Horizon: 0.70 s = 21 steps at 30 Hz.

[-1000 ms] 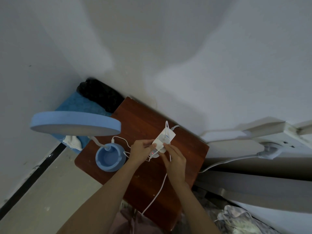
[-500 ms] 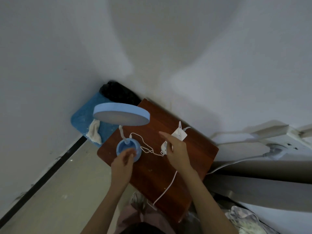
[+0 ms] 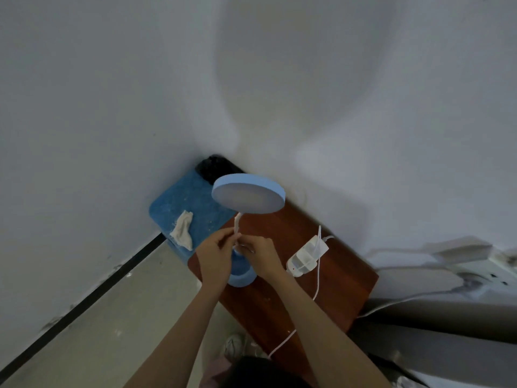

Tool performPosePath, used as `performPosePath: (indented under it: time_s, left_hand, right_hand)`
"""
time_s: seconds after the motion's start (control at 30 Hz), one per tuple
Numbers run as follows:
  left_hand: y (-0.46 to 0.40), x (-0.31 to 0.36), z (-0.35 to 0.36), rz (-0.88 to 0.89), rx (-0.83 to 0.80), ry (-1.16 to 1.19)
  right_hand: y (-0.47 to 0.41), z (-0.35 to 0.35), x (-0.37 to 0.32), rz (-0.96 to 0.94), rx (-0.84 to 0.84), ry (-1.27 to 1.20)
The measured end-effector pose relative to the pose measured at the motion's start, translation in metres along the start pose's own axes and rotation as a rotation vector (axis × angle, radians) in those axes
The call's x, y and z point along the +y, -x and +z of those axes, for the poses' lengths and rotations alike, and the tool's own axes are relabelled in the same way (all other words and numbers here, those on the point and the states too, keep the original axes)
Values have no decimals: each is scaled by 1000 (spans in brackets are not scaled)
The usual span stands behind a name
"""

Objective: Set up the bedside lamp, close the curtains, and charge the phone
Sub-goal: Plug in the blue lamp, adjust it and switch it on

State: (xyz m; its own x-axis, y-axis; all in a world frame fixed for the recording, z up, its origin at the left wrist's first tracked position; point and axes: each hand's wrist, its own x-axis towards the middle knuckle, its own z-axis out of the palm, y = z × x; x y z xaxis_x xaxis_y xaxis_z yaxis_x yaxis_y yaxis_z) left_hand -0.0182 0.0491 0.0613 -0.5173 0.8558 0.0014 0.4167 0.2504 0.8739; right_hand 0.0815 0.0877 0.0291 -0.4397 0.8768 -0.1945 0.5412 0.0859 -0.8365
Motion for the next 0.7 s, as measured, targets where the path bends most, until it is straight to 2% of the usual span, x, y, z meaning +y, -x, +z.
performPosePath:
  time_s: [0.17,0.37,0.5,0.6,0.7]
  left_hand:
    - [-17,20,-25,100,-52,72]
    - [-32,76,-52,108,-244,454]
    - [-33,72,-59,199,-245,315]
    - [-24,66,-56,236,-311,198]
    - [-9,73,-50,258,-407,191]
  right_hand:
    - [3,-28,-31,2,-77,49]
    - [14,-83,-82,-111,-67,129]
    - [28,-108,-107,-84,-9,64]
    - [39,-124,-122,-83,51,34]
    - [44,-132,-132,-111,137,51]
